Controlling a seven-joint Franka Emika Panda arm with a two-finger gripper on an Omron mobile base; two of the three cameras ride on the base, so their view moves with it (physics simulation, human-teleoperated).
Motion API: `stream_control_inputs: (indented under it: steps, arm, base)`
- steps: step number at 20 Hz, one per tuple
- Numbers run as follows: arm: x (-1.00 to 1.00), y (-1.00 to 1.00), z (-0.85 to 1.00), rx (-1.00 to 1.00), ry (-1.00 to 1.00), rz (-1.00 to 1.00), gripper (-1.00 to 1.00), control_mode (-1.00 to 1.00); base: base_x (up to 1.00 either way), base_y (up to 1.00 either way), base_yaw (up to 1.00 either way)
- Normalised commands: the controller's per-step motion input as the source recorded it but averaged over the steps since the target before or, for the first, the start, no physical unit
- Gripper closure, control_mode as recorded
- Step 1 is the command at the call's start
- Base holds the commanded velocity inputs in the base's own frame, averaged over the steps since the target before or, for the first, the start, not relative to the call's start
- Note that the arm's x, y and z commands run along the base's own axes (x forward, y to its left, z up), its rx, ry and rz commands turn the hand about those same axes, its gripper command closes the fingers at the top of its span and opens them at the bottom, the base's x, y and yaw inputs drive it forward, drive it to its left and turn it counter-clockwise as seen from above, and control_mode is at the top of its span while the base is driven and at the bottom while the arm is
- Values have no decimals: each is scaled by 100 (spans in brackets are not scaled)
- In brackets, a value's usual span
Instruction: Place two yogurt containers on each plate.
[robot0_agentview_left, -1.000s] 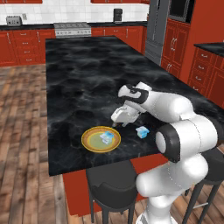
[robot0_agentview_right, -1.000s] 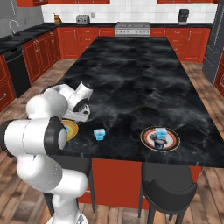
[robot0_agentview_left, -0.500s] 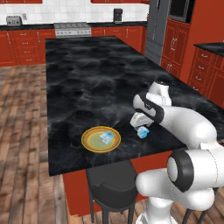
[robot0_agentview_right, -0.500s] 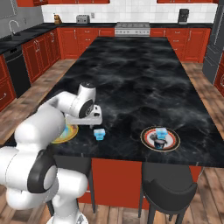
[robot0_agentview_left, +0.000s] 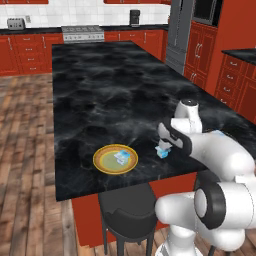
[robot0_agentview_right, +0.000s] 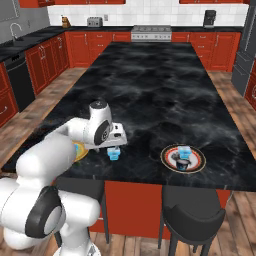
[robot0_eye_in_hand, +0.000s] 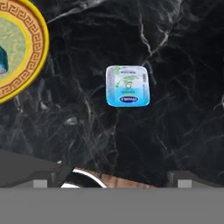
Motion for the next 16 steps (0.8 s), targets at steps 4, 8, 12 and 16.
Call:
stream_control_inputs:
  steps: [4, 8, 12, 16]
  arm:
    - [66, -3, -4, 19, 0, 0, -100, -100]
    - [46, 0, -18, 0, 6, 0, -100, -100]
    - [23, -3, -38, 0, 9, 0, -100, -100]
    - [35, 0, -45, 0, 6, 0, -100, -100]
  base:
    - [0, 0, 0]
    - [0, 0, 0]
    - [0, 0, 0]
    - [0, 0, 0]
